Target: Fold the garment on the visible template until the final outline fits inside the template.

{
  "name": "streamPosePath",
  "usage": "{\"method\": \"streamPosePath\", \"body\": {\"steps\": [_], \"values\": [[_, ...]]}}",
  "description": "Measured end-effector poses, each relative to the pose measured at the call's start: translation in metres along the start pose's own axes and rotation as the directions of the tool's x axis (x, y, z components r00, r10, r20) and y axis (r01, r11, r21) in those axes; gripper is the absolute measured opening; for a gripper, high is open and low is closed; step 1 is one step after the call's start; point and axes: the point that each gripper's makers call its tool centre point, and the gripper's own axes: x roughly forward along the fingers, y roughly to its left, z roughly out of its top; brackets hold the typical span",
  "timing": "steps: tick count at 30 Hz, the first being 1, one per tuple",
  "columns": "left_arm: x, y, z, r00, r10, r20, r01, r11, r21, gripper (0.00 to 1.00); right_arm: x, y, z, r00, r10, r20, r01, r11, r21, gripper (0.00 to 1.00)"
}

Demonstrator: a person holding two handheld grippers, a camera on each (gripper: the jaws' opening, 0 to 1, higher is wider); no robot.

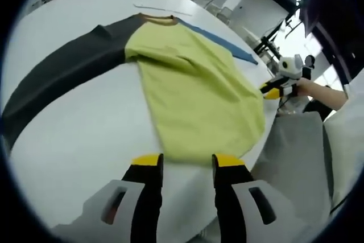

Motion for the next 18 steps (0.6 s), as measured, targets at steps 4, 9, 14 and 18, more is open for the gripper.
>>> {"method": "streamPosePath", "body": {"steps": [4,9,14,18], "values": [[0.0011,-0.0007,0.0001,1.000,-0.003,-0.002,0.003,1.000,0.000,0.28,0.0013,-0.0003,-0.0009,1.000,0.004,-0.006,-0.004,1.000,0.001,0.23],[0.0013,0.0004,0.0003,1.000,-0.001,-0.002,0.001,1.000,0.001,0.27,0.0016,0.0009,-0.0016,1.000,0.012,-0.003,-0.012,1.000,0.012,0.21],[0.0007,0.0012,-0.0005,1.000,-0.006,0.000,0.006,1.000,0.001,0.21,0.0011,-0.0010,-0.0035,1.000,0.012,-0.004,-0.012,1.000,0.021,0.19],[-0.0001,0.0006,-0.0008,1.000,-0.011,0.005,0.011,1.000,-0.013,0.07,0.0012,-0.0013,-0.0049,1.000,0.010,-0.008,-0.010,1.000,0.019,0.14]]}}
